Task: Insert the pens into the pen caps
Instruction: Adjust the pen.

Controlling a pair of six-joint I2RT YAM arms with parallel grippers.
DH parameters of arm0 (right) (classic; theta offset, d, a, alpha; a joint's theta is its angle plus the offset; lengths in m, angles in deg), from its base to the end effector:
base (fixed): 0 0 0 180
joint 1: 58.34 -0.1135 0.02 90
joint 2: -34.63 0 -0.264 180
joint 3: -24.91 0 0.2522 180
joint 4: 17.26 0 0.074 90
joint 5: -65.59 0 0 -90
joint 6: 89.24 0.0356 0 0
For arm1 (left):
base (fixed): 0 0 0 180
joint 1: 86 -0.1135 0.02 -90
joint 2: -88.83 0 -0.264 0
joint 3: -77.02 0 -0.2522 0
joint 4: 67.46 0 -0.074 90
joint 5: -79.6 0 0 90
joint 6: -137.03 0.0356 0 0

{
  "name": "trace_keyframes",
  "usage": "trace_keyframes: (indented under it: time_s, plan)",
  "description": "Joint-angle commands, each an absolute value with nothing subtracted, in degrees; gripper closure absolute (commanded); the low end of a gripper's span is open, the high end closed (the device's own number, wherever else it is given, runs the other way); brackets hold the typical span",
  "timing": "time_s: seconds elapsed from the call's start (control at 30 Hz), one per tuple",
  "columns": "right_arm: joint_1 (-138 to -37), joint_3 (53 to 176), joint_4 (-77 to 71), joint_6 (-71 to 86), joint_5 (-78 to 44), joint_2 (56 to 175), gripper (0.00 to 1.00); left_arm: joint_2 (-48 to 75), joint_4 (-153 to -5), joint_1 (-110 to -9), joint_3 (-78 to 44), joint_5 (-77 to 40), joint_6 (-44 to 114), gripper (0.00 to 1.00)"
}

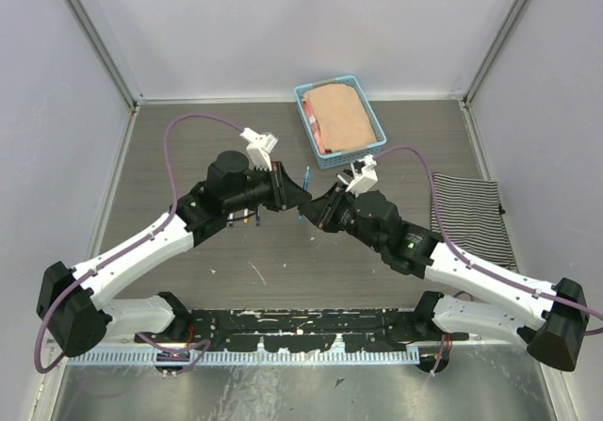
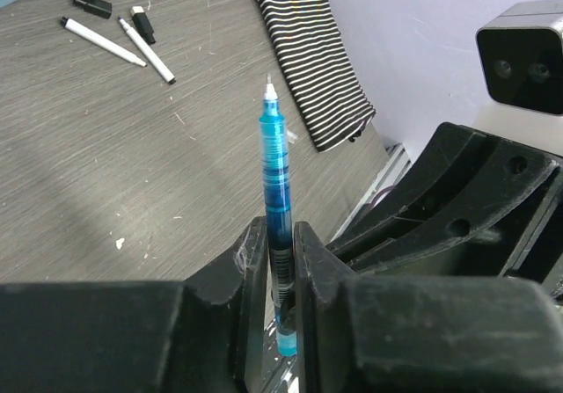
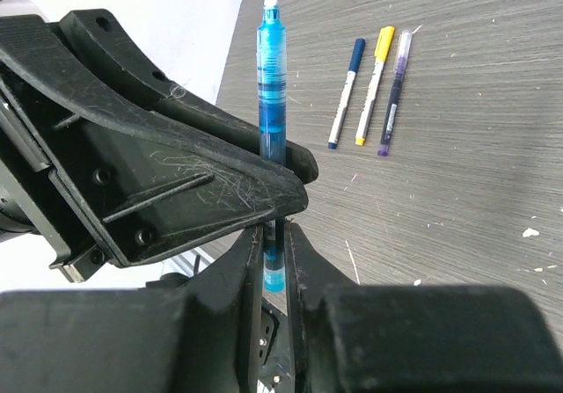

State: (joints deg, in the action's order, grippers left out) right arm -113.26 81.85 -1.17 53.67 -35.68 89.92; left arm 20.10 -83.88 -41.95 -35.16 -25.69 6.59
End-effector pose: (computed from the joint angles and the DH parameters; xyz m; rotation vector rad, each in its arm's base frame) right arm 0.1363 0.1820 0.3106 0.1161 1.9722 1.1195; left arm 0.1946 -0.2013 0.3232 0.2676 2.0482 -1.2207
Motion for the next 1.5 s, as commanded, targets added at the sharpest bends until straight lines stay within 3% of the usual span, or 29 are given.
trace_keyframes:
  time_s: [0.0, 0.1, 0.17, 0.3, 0.43, 0.6, 0.77, 1.03, 1.27, 1.47]
  plan:
    - [-113.70, 84.64, -4.96, 53.96, -35.90, 89.56, 0.89, 19.58, -81.03, -41.59, -35.71, -25.95, 6.25, 0.84]
    - [-113.71, 84.79, -4.66, 53.60, -36.08, 89.66, 0.88, 19.70, -81.21, -41.57, -35.50, -25.79, 6.25, 0.95]
    - [-113.77, 85.06, -3.85, 53.26, -36.28, 89.82, 0.79, 19.94, -81.50, -41.55, -35.42, -25.43, 6.33, 1.00]
    - [-113.84, 84.78, -2.88, 52.54, -36.28, 90.10, 0.60, 20.39, -81.84, -41.58, -35.35, -24.48, 6.08, 1.00]
    - [-113.99, 84.19, -2.95, 52.18, -35.39, 91.16, 0.55, 20.35, -82.40, -41.57, -34.60, -24.42, 6.20, 1.00]
    - [-114.45, 83.55, -3.14, 52.13, -34.75, 91.63, 0.59, 20.26, -82.41, -41.54, -34.30, -24.13, 5.99, 1.00]
    - [-114.52, 83.41, -2.79, 52.01, -35.17, 91.36, 0.70, 20.02, -82.54, -41.61, -34.36, -24.03, 5.99, 1.00]
    - [-114.61, 84.11, -2.74, 51.64, -33.73, 93.43, 0.69, 20.03, -82.45, -41.59, -34.29, -23.56, 5.72, 1.00]
    - [-114.79, 83.33, -3.00, 51.90, -34.27, 92.26, 0.92, 20.10, -82.72, -41.61, -34.51, -23.28, 5.90, 0.99]
    - [-114.84, 84.12, -2.24, 51.36, -35.75, 91.00, 0.98, 20.22, -82.52, -41.62, -34.96, -23.59, 5.89, 0.71]
